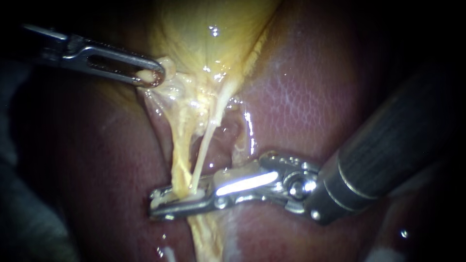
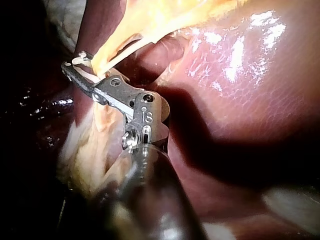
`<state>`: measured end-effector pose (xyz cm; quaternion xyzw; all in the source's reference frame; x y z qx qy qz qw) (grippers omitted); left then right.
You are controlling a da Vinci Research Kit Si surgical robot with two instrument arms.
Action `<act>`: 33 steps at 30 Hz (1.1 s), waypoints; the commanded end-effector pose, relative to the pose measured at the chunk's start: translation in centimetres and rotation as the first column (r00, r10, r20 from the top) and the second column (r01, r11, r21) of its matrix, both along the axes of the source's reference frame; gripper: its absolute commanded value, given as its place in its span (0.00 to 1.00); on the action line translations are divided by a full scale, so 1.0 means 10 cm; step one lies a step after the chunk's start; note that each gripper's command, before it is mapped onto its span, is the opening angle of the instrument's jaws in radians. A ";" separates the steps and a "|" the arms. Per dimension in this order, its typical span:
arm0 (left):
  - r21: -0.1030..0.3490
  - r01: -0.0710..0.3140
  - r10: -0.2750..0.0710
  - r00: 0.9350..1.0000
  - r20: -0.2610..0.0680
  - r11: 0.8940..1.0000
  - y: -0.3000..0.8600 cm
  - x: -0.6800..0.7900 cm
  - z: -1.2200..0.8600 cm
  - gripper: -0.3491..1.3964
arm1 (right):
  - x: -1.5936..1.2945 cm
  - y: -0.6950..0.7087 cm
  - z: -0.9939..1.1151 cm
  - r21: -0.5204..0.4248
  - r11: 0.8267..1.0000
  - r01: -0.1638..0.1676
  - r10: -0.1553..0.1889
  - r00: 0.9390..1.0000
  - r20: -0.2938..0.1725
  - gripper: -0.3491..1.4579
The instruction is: Clipping first clip left tube
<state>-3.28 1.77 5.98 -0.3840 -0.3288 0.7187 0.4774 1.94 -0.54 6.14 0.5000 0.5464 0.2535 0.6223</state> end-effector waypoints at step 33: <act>0.000 0.000 0.000 1.000 0.000 1.000 -0.001 0.000 0.000 0.00 | -0.027 0.013 0.046 -0.126 0.987 -0.105 0.132 0.964 0.232 0.47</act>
